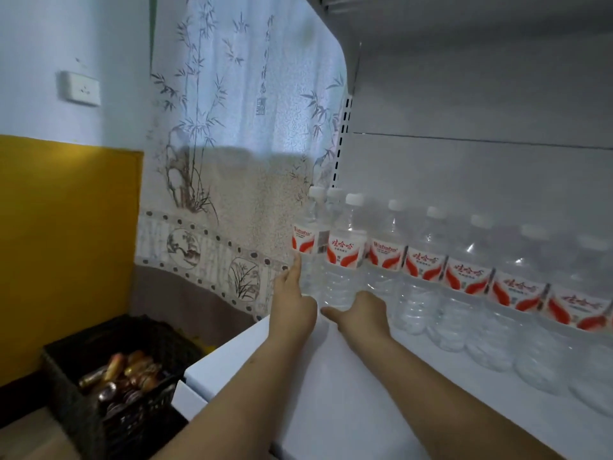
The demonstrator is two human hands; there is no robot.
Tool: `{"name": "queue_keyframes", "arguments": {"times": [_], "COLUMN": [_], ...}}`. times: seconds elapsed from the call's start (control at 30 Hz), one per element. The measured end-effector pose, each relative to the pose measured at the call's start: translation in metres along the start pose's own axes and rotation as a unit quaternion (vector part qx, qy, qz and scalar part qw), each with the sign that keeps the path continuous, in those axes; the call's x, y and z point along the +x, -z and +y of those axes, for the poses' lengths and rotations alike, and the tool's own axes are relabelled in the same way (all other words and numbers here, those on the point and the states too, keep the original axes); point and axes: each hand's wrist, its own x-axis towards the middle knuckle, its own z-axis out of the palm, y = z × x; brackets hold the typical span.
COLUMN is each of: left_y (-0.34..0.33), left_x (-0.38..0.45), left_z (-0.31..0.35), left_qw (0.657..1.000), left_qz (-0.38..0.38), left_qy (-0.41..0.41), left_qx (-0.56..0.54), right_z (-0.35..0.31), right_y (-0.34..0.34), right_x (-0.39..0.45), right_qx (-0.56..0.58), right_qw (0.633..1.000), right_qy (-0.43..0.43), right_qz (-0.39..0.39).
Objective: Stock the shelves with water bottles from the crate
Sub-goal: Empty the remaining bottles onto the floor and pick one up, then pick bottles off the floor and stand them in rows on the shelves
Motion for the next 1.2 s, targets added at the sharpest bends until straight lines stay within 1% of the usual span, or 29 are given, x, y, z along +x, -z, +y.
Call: {"name": "queue_keyframes", "arguments": {"times": [0.2,0.3,0.43,0.6,0.7,0.77,0.83,0.9,1.03,1.2], "left_y": [0.003,0.005,0.006,0.014,0.021,0.022,0.021,0.019,0.008,-0.019], "left_x": [-0.004,-0.007,-0.011,-0.022,-0.042,-0.067,-0.096,-0.127,-0.189,-0.274], "left_z": [-0.001,0.001,0.003,0.022,0.043,0.059,0.075,0.095,0.137,0.193], "left_qw": [1.0,1.0,1.0,0.997,0.994,0.992,0.987,0.979,0.957,0.922], "left_qz": [0.003,0.0,0.005,-0.03,-0.039,-0.055,-0.087,-0.112,-0.141,-0.206], "left_qy": [-0.007,-0.007,0.006,0.043,0.055,0.032,-0.011,-0.042,-0.127,-0.24], "left_qx": [-0.021,-0.01,0.019,0.065,0.087,0.107,0.136,0.168,0.221,0.222], "right_z": [-0.011,-0.012,-0.01,-0.004,-0.007,-0.013,-0.02,-0.028,-0.041,-0.037], "right_y": [-0.011,-0.012,-0.01,0.028,0.071,0.104,0.139,0.172,0.235,0.319], "right_x": [0.008,0.01,0.0,-0.029,-0.049,-0.062,-0.077,-0.093,-0.136,-0.194], "right_qx": [-0.095,-0.104,-0.138,-0.202,-0.225,-0.214,-0.208,-0.198,-0.214,-0.237], "right_qw": [0.995,0.994,0.99,0.979,0.974,0.975,0.975,0.974,0.967,0.958], "right_qy": [-0.007,-0.01,-0.006,-0.002,0.015,0.019,0.029,0.045,0.066,0.058], "right_qz": [0.03,0.031,0.012,0.004,0.033,0.053,0.073,0.1,0.121,0.153]}}
